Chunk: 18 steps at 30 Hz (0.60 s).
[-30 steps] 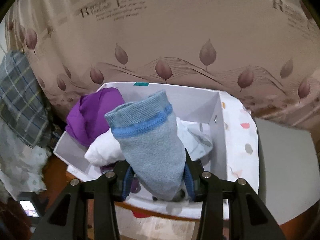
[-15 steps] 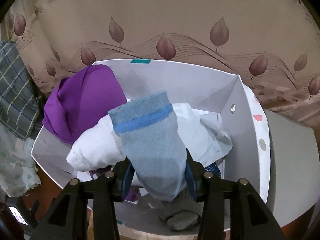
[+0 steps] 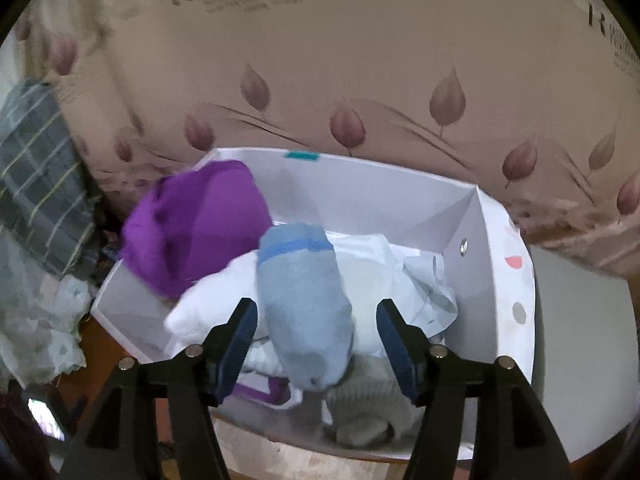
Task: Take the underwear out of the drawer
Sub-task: 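Reach the right tool back into the drawer toward the white sock by the red cloth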
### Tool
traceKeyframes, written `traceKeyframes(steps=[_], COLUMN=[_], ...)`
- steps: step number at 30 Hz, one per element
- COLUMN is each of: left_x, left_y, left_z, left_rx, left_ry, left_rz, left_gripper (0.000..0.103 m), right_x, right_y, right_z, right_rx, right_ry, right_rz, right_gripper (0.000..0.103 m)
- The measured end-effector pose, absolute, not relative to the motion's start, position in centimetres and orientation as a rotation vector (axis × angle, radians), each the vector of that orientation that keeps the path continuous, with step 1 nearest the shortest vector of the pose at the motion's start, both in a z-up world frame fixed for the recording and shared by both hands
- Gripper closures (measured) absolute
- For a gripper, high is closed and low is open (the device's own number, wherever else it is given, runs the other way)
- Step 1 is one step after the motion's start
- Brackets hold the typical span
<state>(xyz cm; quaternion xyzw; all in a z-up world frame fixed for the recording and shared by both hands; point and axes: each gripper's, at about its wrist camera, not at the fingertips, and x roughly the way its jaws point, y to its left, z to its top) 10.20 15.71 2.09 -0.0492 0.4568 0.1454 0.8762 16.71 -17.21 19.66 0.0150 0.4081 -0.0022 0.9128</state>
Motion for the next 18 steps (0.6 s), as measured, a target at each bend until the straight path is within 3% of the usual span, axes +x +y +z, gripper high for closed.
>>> traceKeyframes(steps=[8, 18], left_x=[10.3, 10.2], left_y=[16.6, 16.5], left_z=[2.1, 2.4], left_rx=[-0.117, -0.107], left_ry=[0.961, 0.952], left_rz=[0.332, 0.331], left_gripper=[0.013, 0.013], right_x=[6.6, 1.9], right_y=[-15.6, -14.6], right_z=[17.8, 5.1], right_rx=[-0.328, -0.604], right_ry=[0.736, 0.873], right_rz=[0.1, 0.242], right_gripper=[0.04, 0.04])
